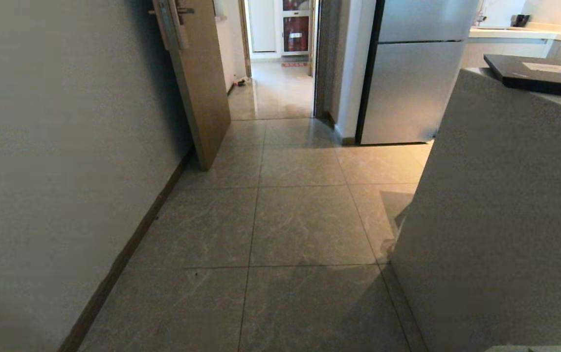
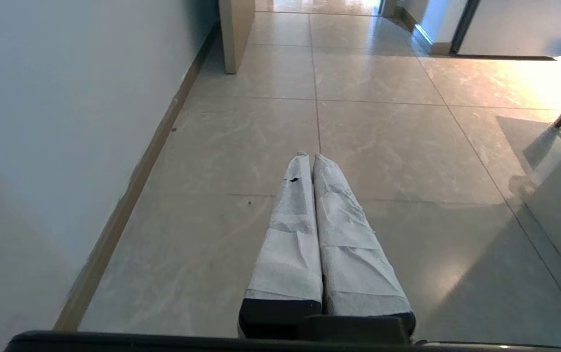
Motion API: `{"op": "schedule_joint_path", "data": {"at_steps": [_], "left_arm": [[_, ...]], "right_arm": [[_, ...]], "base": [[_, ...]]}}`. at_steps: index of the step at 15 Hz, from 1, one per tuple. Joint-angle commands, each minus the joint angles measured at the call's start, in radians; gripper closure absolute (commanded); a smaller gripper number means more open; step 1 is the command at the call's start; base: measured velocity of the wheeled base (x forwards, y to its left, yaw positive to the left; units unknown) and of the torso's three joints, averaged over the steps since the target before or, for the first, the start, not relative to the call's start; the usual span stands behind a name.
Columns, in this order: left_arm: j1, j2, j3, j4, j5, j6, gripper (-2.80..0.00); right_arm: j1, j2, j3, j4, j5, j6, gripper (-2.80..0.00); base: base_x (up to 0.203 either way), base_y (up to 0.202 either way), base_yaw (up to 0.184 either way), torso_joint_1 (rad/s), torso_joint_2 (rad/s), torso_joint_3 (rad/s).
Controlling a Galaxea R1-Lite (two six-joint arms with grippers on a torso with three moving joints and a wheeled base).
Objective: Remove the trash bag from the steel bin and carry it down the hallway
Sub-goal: Put the trash bag at the door
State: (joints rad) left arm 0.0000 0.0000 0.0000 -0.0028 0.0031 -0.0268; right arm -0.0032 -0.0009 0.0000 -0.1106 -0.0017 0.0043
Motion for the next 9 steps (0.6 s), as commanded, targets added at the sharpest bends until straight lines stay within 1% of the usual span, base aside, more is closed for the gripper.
{"op": "schedule_joint_path", "data": {"at_steps": [1, 9], "left_arm": [[0.000, 0.000, 0.001, 0.000, 0.000, -0.001, 0.00], [0.000, 0.000, 0.002, 0.000, 0.000, -0.001, 0.00]], "right_arm": [[0.000, 0.001, 0.040, -0.001, 0.000, 0.000, 0.00], [0.000, 0.001, 0.040, -0.001, 0.000, 0.000, 0.00]], "base": [[0.193, 0.000, 0.002, 0.006, 0.00, 0.002], [0.192, 0.000, 0.002, 0.003, 0.00, 0.002]]}}
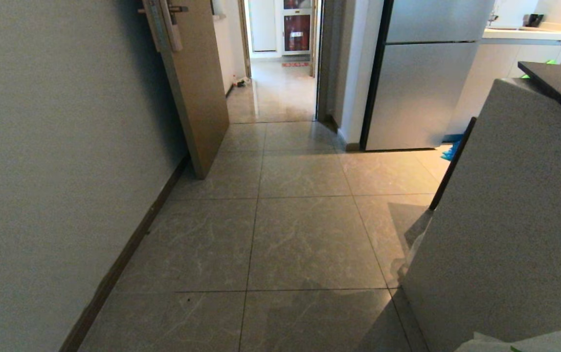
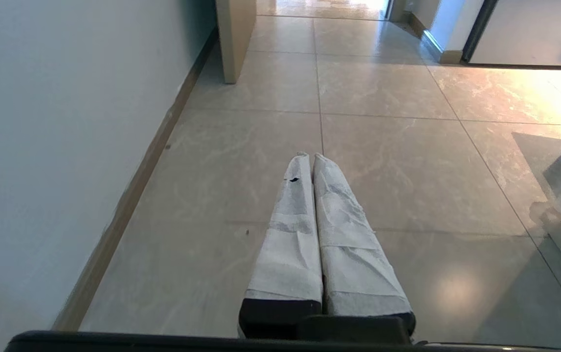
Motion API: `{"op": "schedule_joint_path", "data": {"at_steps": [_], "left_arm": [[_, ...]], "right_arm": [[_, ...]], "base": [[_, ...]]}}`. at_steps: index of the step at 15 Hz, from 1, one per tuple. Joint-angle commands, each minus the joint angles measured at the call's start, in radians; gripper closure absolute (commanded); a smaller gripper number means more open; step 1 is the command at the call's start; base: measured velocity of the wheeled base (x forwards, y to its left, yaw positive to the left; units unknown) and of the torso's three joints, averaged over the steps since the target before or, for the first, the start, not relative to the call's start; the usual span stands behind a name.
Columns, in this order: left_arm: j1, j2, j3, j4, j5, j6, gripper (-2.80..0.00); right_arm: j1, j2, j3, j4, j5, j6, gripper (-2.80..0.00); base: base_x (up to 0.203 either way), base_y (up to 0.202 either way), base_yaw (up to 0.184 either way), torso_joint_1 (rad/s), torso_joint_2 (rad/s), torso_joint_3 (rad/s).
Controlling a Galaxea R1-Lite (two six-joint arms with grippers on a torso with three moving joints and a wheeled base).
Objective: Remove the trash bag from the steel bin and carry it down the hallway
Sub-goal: Put the trash bag at the door
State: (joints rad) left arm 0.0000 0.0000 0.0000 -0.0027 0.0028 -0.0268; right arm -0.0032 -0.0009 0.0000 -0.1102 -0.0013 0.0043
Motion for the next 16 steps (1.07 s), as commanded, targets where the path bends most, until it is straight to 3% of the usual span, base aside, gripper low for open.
{"op": "schedule_joint_path", "data": {"at_steps": [1, 16], "left_arm": [[0.000, 0.000, 0.002, 0.000, 0.000, -0.001, 0.00], [0.000, 0.000, 0.000, 0.000, 0.000, -0.001, 0.00]], "right_arm": [[0.000, 0.001, 0.040, -0.002, 0.000, 0.000, 0.00], [0.000, 0.001, 0.040, -0.002, 0.000, 0.000, 0.00]], "base": [[0.195, 0.000, 0.002, 0.002, 0.00, 0.005], [0.191, 0.000, 0.000, 0.002, 0.00, 0.002]]}}
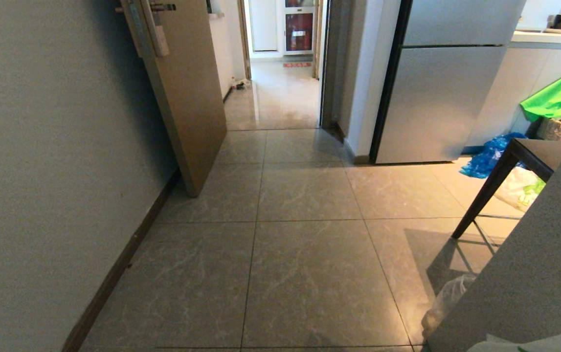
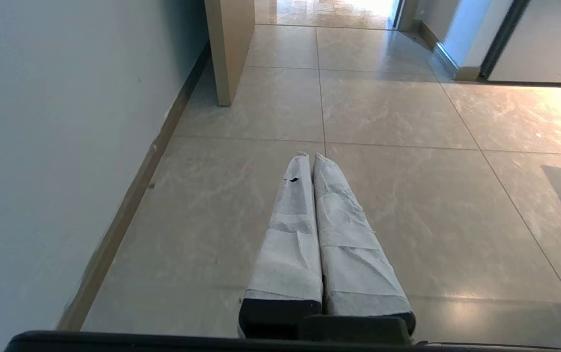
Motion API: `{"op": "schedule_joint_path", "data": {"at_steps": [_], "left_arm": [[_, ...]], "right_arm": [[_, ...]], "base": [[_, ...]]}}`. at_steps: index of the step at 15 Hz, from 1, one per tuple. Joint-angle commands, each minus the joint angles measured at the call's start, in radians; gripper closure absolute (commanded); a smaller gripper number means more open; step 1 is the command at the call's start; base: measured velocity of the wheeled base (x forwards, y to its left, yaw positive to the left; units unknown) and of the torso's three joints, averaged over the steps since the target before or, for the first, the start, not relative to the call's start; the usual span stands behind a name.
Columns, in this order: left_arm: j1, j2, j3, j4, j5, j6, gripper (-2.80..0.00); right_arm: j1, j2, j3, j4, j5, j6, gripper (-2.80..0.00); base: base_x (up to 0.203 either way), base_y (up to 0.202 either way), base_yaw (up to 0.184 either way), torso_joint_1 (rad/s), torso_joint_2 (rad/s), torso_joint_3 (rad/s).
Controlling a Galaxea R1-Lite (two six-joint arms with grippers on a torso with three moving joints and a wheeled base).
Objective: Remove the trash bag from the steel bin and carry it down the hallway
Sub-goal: Put the trash bag at the door
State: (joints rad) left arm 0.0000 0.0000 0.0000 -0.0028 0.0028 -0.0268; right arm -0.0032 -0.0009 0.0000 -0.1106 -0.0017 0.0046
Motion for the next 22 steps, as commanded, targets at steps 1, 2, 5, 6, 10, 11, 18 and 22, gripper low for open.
{"op": "schedule_joint_path", "data": {"at_steps": [1, 2, 5, 6, 10, 11, 18, 22], "left_arm": [[0.000, 0.000, 0.002, 0.000, 0.000, -0.001, 0.00], [0.000, 0.000, 0.002, 0.000, 0.000, -0.001, 0.00], [0.000, 0.000, 0.000, 0.000, 0.000, -0.001, 0.00], [0.000, 0.000, 0.002, 0.000, 0.000, -0.001, 0.00], [0.000, 0.000, 0.002, 0.000, 0.000, -0.001, 0.00], [0.000, 0.000, 0.002, 0.000, 0.000, -0.001, 0.00], [0.000, 0.000, 0.000, 0.006, -0.001, 0.005, 0.00], [0.000, 0.000, 0.000, 0.004, -0.001, 0.005, 0.00]], "right_arm": [[0.000, 0.001, 0.040, -0.001, 0.000, 0.000, 0.00], [0.000, 0.001, 0.040, -0.001, 0.000, 0.000, 0.00], [0.000, 0.001, 0.040, -0.001, 0.000, 0.000, 0.00], [0.000, 0.001, 0.040, -0.001, 0.000, -0.001, 0.00], [0.000, 0.001, 0.040, -0.001, 0.000, 0.000, 0.00], [0.000, 0.001, 0.040, -0.001, 0.000, 0.000, 0.00], [0.000, 0.001, 0.040, -0.001, 0.000, 0.000, 0.00], [0.000, 0.001, 0.040, -0.001, 0.000, 0.000, 0.00]], "base": [[0.196, 0.000, 0.001, 0.001, 0.00, 0.005], [0.190, 0.000, 0.000, 0.002, 0.00, 0.005], [0.191, 0.000, 0.001, 0.003, 0.00, 0.002], [0.191, 0.000, 0.002, 0.003, 0.01, -0.002], [0.186, 0.000, 0.000, 0.001, 0.00, 0.002], [0.194, 0.000, 0.000, -0.002, 0.00, -0.001], [0.152, 0.000, 0.000, 0.002, 0.00, 0.002], [0.000, 0.000, 0.000, 0.000, 0.00, 0.000]]}}
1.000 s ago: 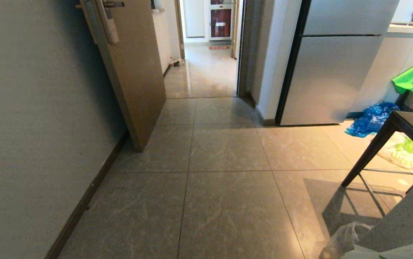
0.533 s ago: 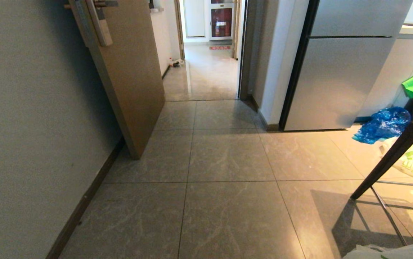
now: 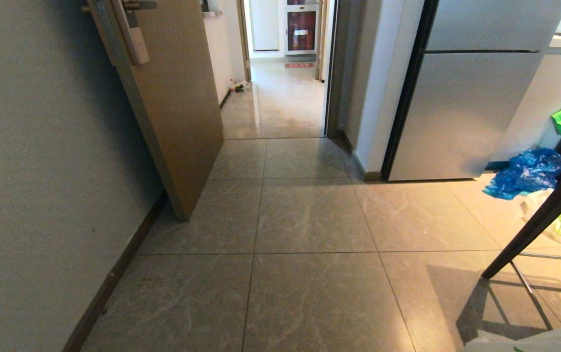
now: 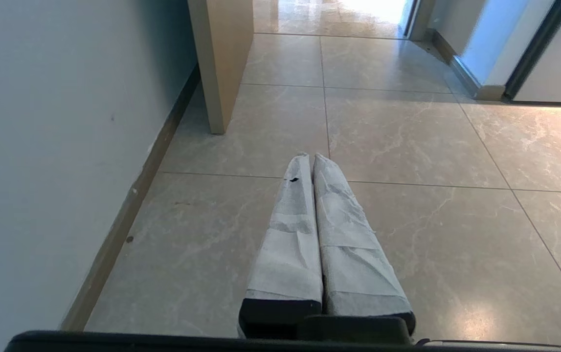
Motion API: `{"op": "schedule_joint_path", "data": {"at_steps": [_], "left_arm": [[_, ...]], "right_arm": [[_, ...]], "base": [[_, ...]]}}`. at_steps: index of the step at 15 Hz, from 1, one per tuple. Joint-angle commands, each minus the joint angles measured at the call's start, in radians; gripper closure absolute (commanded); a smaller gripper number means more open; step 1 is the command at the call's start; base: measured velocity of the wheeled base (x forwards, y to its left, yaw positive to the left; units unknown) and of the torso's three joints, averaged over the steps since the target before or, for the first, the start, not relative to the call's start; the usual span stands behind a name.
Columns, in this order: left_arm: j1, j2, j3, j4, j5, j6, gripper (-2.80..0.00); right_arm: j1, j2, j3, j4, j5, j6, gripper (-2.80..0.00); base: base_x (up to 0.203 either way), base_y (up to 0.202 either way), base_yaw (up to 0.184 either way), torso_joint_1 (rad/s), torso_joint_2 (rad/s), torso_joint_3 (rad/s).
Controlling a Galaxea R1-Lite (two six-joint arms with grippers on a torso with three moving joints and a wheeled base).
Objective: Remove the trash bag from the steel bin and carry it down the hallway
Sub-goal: Put the trash bag at the door
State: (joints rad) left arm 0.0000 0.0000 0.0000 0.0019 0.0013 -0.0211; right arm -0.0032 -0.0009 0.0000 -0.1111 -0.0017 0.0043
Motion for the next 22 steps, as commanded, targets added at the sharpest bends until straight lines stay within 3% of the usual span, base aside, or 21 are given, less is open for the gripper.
{"op": "schedule_joint_path", "data": {"at_steps": [1, 22], "left_arm": [[0.000, 0.000, 0.000, 0.001, 0.001, 0.000, 0.00], [0.000, 0.000, 0.000, -0.002, 0.002, -0.003, 0.00]], "right_arm": [[0.000, 0.001, 0.040, -0.001, 0.000, 0.000, 0.00], [0.000, 0.001, 0.040, -0.001, 0.000, 0.000, 0.00]], "base": [[0.000, 0.000, 0.000, 0.000, 0.00, 0.000], [0.000, 0.000, 0.000, 0.000, 0.00, 0.000]]}}
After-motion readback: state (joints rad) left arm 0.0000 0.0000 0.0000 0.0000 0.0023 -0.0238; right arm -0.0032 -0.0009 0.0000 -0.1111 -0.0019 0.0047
